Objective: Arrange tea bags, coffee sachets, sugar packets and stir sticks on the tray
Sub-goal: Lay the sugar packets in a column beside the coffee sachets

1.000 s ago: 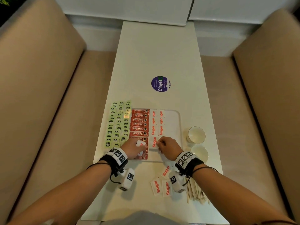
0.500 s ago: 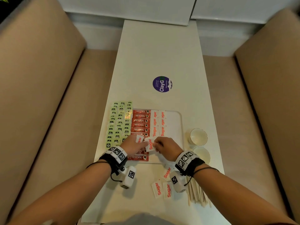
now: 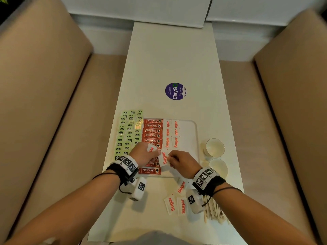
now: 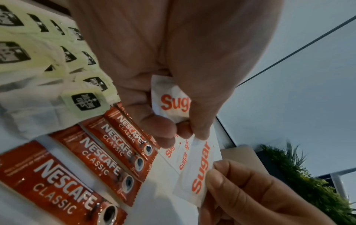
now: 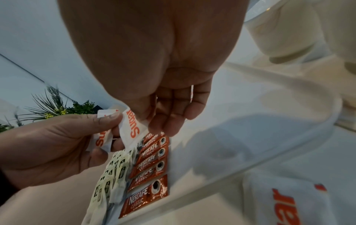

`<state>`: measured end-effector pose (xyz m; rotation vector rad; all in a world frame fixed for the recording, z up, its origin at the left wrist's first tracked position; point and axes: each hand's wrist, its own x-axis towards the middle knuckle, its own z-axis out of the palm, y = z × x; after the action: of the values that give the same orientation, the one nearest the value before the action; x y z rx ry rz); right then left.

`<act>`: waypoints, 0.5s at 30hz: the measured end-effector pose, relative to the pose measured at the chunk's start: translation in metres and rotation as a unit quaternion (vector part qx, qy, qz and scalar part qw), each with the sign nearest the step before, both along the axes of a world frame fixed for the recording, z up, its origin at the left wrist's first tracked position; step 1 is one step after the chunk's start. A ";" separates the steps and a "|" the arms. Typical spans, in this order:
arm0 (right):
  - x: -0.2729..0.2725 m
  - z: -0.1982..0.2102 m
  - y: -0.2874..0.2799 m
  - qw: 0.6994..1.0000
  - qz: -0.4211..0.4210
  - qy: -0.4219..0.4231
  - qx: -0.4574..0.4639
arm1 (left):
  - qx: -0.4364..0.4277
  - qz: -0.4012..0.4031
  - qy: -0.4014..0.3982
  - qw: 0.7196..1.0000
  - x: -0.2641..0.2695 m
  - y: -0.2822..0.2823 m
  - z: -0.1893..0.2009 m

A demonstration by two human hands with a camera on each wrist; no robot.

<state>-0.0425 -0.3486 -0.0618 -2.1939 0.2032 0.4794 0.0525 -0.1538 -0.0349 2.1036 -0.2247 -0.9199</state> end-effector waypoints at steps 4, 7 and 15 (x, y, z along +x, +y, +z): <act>-0.003 -0.001 0.000 1.000 -0.006 0.008 0.008 | 0.009 -0.016 -0.024 1.000 0.001 0.000 0.001; -0.004 0.000 0.002 1.000 -0.002 0.011 0.012 | 0.016 -0.007 -0.044 0.999 0.002 -0.001 0.002; -0.004 0.000 0.002 0.999 -0.015 0.030 0.023 | 0.022 0.011 -0.045 0.999 0.002 -0.006 0.000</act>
<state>-0.0466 -0.3463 -0.0615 -2.1307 0.2547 0.5291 0.0542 -0.1595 -0.0349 2.1866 -0.2281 -0.8261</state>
